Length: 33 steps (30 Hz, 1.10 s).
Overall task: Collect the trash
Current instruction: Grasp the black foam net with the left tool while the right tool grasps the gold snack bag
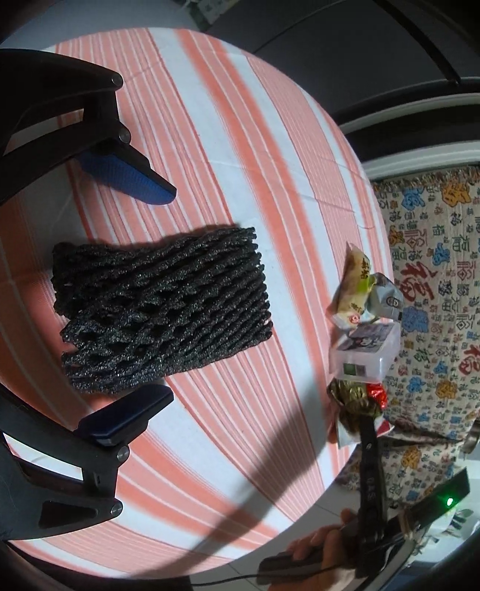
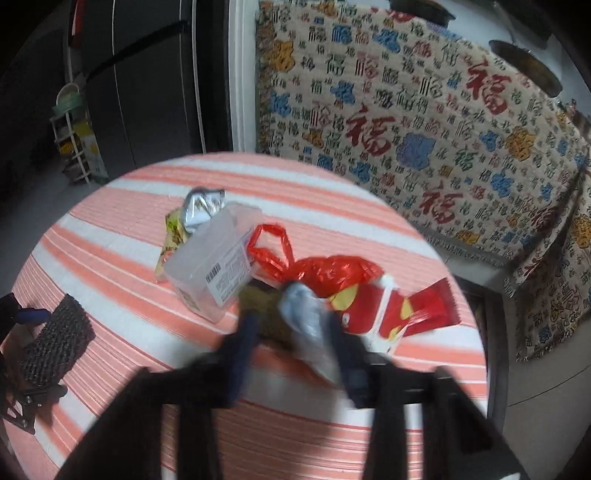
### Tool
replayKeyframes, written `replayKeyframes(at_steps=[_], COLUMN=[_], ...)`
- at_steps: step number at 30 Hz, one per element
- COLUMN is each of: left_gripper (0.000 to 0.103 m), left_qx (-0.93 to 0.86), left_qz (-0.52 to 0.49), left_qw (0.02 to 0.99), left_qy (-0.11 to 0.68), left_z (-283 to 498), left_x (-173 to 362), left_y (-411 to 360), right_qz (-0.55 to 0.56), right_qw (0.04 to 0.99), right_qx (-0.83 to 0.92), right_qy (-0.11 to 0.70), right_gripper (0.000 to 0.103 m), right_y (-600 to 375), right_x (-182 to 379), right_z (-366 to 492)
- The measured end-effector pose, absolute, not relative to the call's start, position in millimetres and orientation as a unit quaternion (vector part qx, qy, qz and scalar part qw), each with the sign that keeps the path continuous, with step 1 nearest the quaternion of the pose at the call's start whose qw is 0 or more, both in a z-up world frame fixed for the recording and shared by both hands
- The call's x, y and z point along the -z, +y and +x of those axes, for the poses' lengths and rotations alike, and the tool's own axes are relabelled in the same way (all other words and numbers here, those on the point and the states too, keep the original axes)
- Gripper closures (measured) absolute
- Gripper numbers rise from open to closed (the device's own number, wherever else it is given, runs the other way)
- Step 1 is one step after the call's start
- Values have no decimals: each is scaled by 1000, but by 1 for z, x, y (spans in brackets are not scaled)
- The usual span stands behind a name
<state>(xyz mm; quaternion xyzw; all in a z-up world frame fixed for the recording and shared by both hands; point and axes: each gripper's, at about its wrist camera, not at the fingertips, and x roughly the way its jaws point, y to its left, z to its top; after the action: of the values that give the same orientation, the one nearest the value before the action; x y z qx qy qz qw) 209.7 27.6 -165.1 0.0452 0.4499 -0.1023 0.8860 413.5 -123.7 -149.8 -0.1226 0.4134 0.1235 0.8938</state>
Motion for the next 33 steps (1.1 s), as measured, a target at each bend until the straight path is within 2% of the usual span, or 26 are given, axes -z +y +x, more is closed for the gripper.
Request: replayKeyframes(at_steps=[8, 12, 14, 16, 18, 24, 27, 33], left_gripper=[2, 1, 1, 1, 1, 0, 0, 0], left_qx=[75, 65, 65, 66, 66, 58, 57, 48], left_qz=[37, 32, 31, 33, 34, 31, 29, 23], left_qw=[887, 888, 888, 888, 888, 887, 887, 885], left_qy=[455, 455, 454, 454, 455, 456, 457, 463], left_z=[211, 208, 207, 207, 206, 204, 200, 208], left_x=[166, 166, 167, 167, 168, 167, 168, 167], left_y=[30, 31, 31, 31, 30, 30, 30, 25], right_qz=[-32, 16, 41, 45, 17, -56, -88, -120], right_qw=[888, 871, 861, 865, 882, 881, 876, 871], right_qx=[-137, -134, -160, -168, -155, -160, -186, -199], right_qy=[437, 472, 480, 470, 444, 442, 436, 433], right_gripper=[86, 80, 66, 44, 32, 30, 18, 3], right_y=[-147, -155, -157, -160, -163, -157, -145, -123], right_x=[159, 184, 193, 194, 190, 198, 202, 209], right_z=[327, 271, 250, 234, 227, 241, 238, 242])
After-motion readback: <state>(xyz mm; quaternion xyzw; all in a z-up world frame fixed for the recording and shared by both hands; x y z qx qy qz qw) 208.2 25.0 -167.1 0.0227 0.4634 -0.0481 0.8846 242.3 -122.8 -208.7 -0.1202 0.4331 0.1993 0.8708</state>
